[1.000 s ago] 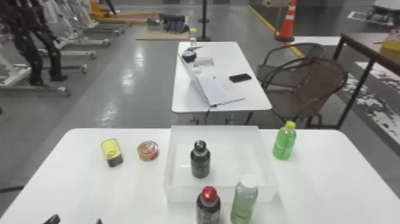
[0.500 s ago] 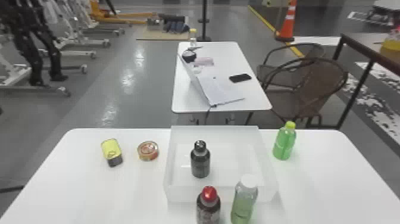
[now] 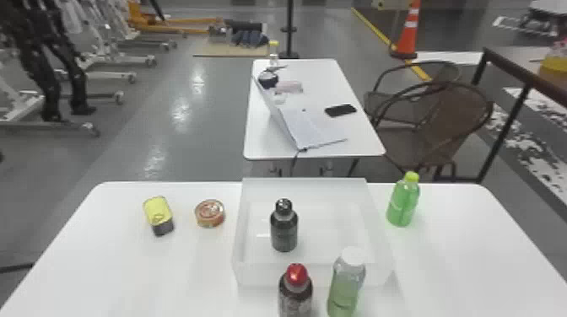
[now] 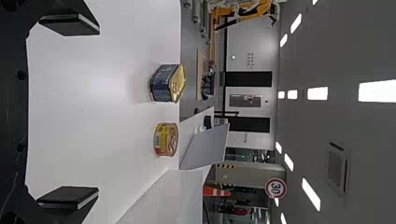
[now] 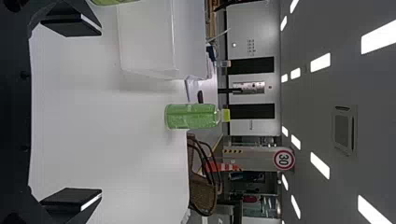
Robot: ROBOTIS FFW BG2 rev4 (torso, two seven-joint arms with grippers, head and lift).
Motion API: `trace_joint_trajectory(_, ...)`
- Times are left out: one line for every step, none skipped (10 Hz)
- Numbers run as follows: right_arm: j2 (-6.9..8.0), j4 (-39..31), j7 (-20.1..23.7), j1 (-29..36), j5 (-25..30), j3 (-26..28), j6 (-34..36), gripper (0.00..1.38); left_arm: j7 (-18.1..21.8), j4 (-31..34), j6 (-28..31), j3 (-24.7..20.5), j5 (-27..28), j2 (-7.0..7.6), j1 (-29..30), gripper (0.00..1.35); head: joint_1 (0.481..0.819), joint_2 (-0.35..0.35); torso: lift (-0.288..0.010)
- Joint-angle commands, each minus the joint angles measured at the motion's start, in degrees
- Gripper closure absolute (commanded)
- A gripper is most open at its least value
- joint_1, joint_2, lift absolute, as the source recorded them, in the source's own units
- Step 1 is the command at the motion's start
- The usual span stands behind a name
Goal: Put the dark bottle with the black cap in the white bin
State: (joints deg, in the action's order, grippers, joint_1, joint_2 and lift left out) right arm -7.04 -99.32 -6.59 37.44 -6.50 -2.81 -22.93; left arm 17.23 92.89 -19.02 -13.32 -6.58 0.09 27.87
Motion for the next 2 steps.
trace_joint_trajectory(0.01,0.00,0.00,0.00,-0.09,0.00,-0.01,0.08,-0.62,-0.08,-0.06,0.67,-0.71,-0.24,0.16,0.09,0.549,0.000,-0.100)
trace_joint_trajectory(0.01,0.00,0.00,0.00,-0.09,0.00,-0.01,0.08,-0.88,-0.08,-0.23,0.93,-0.89,-0.24,0.25,0.09,0.549,0.000,-0.100)
